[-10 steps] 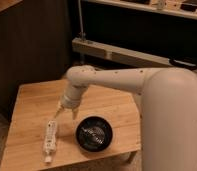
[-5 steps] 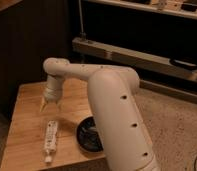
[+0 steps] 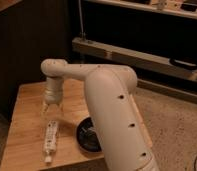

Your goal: Place the bottle in the ceramic bowl

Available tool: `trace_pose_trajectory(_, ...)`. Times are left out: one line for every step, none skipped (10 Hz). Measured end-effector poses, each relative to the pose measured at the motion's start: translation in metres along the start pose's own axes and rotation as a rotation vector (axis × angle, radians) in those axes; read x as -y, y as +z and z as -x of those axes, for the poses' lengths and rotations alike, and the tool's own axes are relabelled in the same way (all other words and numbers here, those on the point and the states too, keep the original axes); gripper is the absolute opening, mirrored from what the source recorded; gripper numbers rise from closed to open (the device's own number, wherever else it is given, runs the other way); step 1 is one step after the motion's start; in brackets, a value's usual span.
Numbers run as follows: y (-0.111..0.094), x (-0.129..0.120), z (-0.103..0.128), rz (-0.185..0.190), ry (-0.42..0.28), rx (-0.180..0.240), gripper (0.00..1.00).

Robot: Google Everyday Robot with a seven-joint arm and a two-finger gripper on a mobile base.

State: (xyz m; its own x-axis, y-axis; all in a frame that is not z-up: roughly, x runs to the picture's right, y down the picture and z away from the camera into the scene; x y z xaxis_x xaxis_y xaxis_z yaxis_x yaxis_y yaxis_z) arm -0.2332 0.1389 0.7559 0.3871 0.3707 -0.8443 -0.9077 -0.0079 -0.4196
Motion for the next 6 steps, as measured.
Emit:
trace_pose_trajectory(0.007, 0.010, -0.015, -0.017, 0.018, -0.002, 0.65)
trace_pose_trajectory(0.019, 0.018, -0.026, -0.016, 0.034, 0.001, 0.65)
trace_pose_trajectory(0.029, 0.021, -0.029, 0.008, 0.041, 0.008, 0.65)
trace_pose_trajectory(0.038, 0.023, -0.031, 0.063, 0.035, 0.025, 0.65)
trace_pose_trajectory(0.042, 0.023, -0.033, 0.167, 0.010, 0.051, 0.65)
trace_pose_trajectory(0.044, 0.023, -0.034, 0.282, -0.019, 0.075, 0.65)
